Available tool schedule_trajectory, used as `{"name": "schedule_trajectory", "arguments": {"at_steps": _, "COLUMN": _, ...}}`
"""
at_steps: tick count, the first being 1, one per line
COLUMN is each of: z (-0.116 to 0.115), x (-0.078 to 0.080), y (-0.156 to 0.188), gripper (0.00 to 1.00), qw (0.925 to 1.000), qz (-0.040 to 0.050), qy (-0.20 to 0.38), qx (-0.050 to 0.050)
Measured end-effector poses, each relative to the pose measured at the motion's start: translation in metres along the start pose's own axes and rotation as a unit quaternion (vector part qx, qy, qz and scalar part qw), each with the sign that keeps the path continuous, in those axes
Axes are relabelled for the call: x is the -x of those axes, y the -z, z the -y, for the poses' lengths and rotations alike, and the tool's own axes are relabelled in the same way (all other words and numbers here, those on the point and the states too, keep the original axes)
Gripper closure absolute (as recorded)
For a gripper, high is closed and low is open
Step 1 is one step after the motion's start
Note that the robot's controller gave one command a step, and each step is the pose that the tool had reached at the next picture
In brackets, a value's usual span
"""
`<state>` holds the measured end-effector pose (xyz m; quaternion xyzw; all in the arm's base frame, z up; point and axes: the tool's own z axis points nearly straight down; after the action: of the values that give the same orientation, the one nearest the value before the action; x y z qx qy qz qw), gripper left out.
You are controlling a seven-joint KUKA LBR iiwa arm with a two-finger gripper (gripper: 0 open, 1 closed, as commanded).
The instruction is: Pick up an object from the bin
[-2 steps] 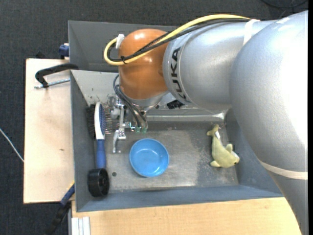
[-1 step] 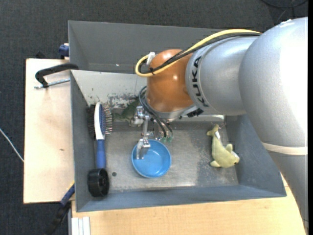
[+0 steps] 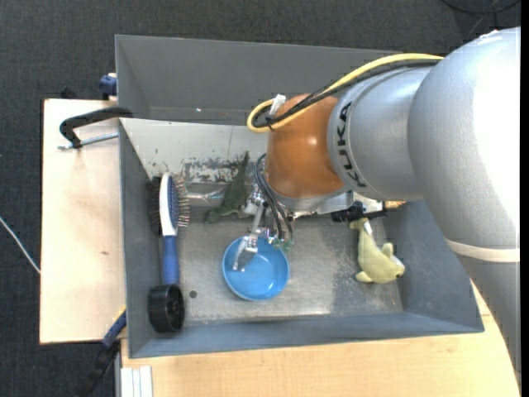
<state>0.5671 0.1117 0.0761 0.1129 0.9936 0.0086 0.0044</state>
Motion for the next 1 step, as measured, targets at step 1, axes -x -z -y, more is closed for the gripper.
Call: {"name": "schedule_trajectory", "arguments": {"at_steps": 1, "z": 0.0062, "x": 0.0036, "y": 0.0021, "gripper": 1.0, "qw": 1.0, "qz": 0.0021, "qy": -0.004, "qx": -0.004}}
